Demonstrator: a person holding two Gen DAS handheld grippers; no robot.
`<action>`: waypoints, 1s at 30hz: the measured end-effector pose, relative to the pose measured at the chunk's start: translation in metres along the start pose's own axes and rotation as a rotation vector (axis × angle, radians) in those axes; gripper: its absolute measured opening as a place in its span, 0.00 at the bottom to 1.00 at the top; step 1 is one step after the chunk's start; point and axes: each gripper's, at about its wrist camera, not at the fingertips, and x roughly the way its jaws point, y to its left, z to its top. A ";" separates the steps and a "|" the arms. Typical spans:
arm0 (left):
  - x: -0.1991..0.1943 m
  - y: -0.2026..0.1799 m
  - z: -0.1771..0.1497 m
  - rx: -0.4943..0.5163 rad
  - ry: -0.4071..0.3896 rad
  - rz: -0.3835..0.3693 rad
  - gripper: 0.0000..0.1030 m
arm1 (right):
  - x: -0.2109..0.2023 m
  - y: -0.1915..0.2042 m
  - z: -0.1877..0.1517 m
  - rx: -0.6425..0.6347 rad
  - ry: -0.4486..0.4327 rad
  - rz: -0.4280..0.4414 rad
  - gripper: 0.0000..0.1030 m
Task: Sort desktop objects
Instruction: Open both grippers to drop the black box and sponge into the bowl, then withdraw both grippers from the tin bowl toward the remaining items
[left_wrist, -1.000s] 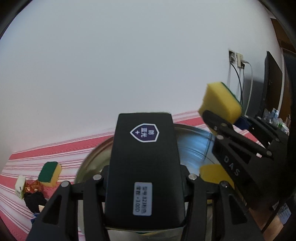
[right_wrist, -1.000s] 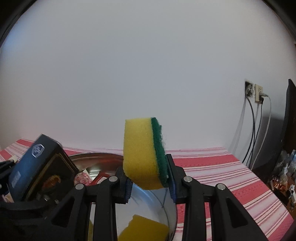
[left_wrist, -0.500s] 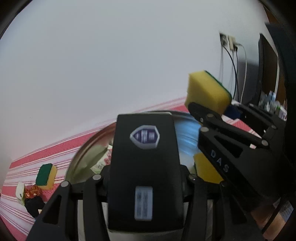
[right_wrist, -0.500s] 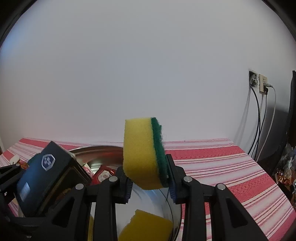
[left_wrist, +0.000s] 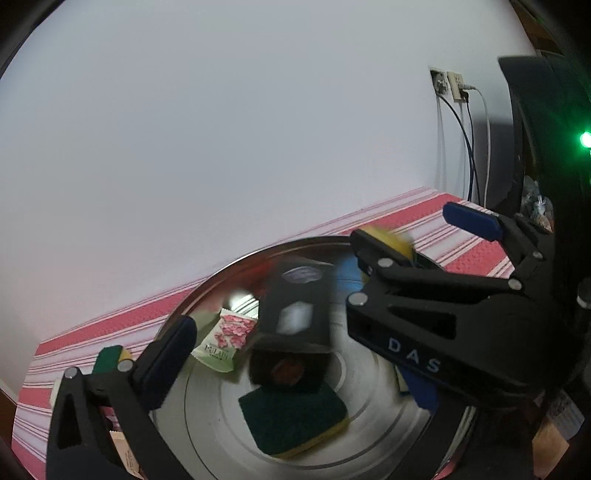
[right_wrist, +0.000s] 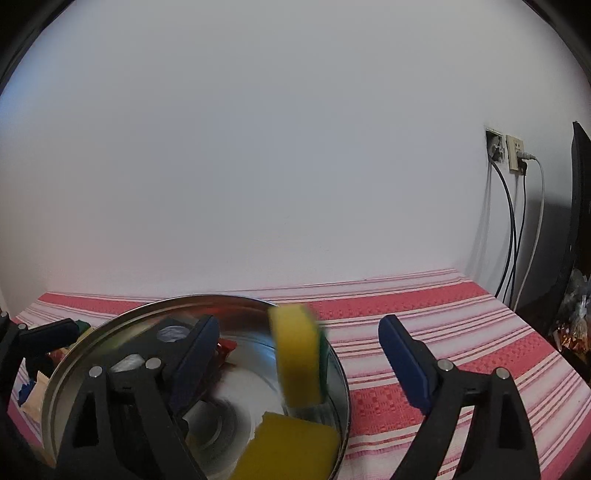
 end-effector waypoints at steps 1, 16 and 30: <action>0.000 0.000 0.000 -0.005 -0.001 -0.006 0.99 | 0.000 -0.001 0.000 0.007 0.002 0.001 0.87; -0.011 0.008 -0.006 -0.077 -0.132 0.002 0.99 | -0.021 -0.008 0.001 0.087 -0.110 -0.067 0.88; -0.030 0.020 -0.023 -0.155 -0.323 0.179 0.99 | -0.074 0.000 -0.005 0.047 -0.361 -0.160 1.00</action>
